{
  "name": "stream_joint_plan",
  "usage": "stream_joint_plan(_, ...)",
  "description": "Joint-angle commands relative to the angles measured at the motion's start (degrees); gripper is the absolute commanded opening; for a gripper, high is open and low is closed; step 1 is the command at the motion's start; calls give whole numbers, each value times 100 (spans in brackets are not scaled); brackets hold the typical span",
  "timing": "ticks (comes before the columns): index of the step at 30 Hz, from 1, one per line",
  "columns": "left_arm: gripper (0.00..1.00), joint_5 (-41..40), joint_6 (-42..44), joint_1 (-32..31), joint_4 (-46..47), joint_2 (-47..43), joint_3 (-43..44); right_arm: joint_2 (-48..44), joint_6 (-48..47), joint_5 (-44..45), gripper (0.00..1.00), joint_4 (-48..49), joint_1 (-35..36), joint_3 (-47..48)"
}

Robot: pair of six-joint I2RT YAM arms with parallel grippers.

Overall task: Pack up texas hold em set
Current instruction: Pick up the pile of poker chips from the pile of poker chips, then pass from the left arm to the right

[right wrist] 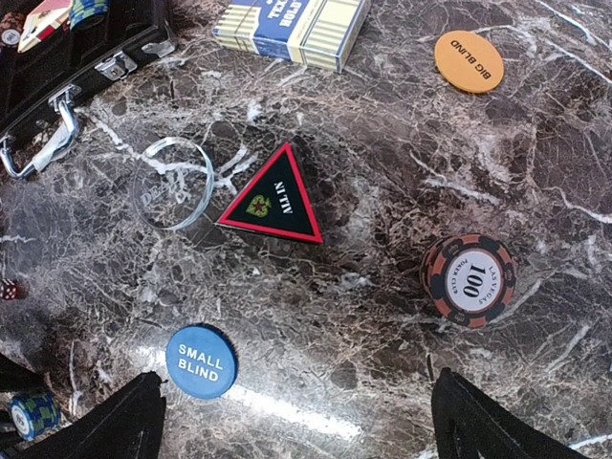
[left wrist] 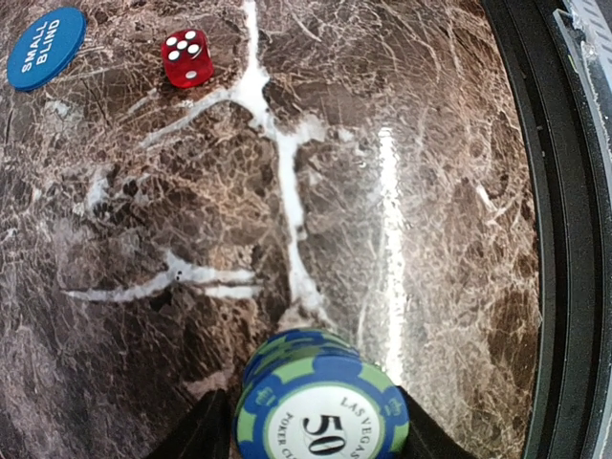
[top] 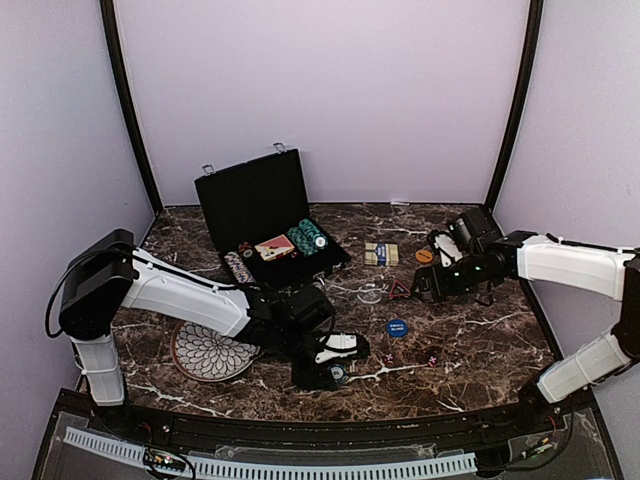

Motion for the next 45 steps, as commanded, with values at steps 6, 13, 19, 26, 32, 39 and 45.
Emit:
stream_joint_plan(6, 54, 130, 21, -24, -18, 110, 146, 80, -26, -79, 99, 86, 77, 22)
stream_joint_plan(13, 55, 136, 1, -24, -7, 155, 163, 84, -47, -78, 98, 42, 93, 13)
stream_joint_plan(19, 44, 93, 17, -24, -201, 139, 173, 89, -52, -125, 98, 17, 109, 31)
stream_joint_plan(26, 26, 37, -122, -24, -66, -125, 137, 22, -76, -464, 98, -16, 122, 50)
stream_joint_plan(32, 17, 29, -319, 41, 94, -502, 267, -267, 365, -1312, 93, 196, 155, -73)
stream_joint_plan(39, 15, 356, -555, 335, -127, -795, 577, -675, 1396, -2648, 89, 1061, 267, -679)
stream_joint_plan(45, 14, 195, -829, 519, -406, -826, 914, -768, 2372, -3379, 90, 2028, 555, -1096)
